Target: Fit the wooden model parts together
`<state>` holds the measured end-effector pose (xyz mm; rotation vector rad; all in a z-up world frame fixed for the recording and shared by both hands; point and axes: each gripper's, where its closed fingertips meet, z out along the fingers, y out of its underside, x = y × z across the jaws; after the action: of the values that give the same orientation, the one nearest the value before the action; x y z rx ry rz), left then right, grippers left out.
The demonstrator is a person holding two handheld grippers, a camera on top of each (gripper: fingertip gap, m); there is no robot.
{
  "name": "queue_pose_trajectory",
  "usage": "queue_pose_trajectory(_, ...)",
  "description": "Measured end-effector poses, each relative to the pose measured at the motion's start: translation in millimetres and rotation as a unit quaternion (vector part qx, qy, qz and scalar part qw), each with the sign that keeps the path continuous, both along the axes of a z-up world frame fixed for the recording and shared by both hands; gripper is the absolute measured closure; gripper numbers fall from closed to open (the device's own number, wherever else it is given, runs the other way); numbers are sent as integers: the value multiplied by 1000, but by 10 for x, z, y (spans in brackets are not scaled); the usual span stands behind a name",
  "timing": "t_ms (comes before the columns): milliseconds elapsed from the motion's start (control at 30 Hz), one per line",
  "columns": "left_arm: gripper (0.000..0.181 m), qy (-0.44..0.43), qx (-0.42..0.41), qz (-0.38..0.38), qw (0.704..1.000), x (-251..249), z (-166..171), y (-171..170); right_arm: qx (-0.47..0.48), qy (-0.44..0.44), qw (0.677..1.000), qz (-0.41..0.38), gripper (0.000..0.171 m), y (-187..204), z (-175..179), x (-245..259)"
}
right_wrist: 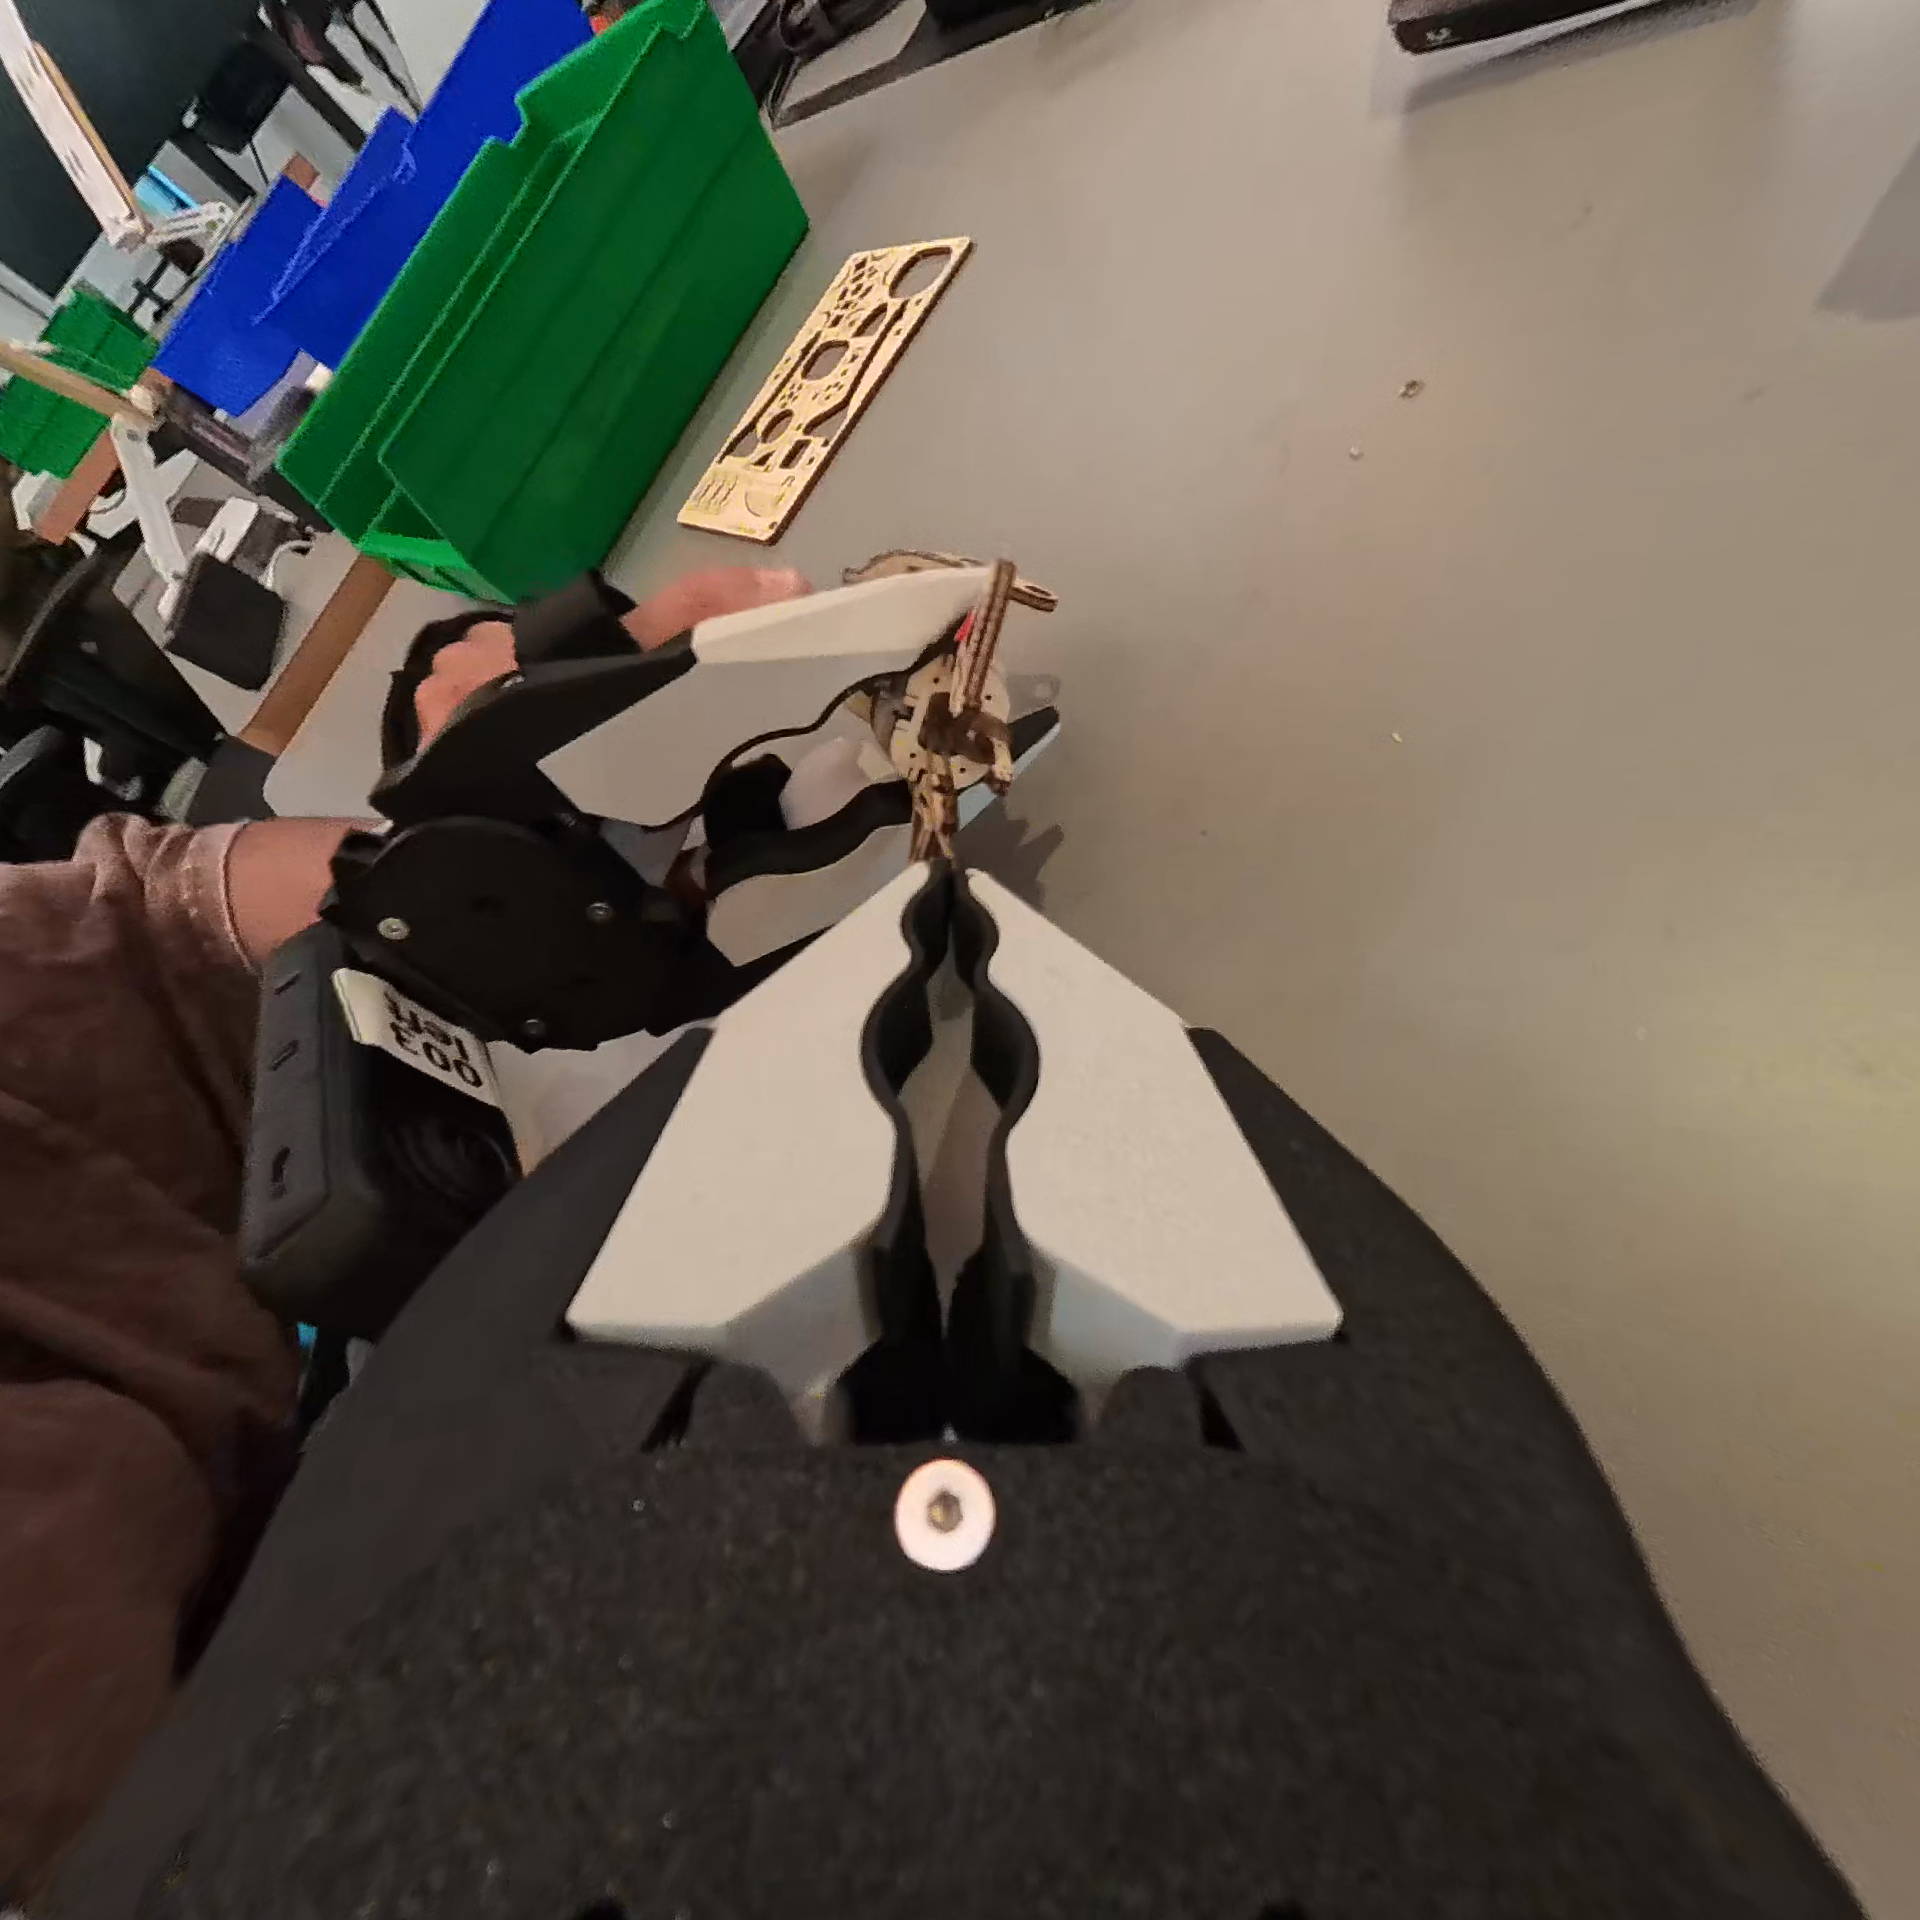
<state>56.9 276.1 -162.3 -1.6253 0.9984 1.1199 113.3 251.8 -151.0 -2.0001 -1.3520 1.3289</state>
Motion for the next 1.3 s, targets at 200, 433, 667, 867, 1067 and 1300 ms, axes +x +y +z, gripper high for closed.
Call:
queue_pose_trajectory(200,152,-2,18,-23,1000,50,91,-20,23,1,999,43,171,-53,129,5)
queue_pose_trajectory(433,152,-5,47,-57,997,111,224,-60,29,-12,994,102,171,-238,267,69)
queue_pose_trajectory(667,152,-1,82,-105,991,200,358,-122,25,-29,990,137,171,-370,301,155)
queue_pose_trajectory(867,153,-34,94,-119,988,266,414,-149,56,-35,988,137,171,-372,266,148)
queue_pose_trajectory(1067,152,-100,77,-83,988,135,393,-98,78,-34,987,134,171,-469,186,96)
queue_pose_trajectory(1300,152,-75,74,-69,992,169,346,-87,106,-19,990,95,171,-364,165,19)
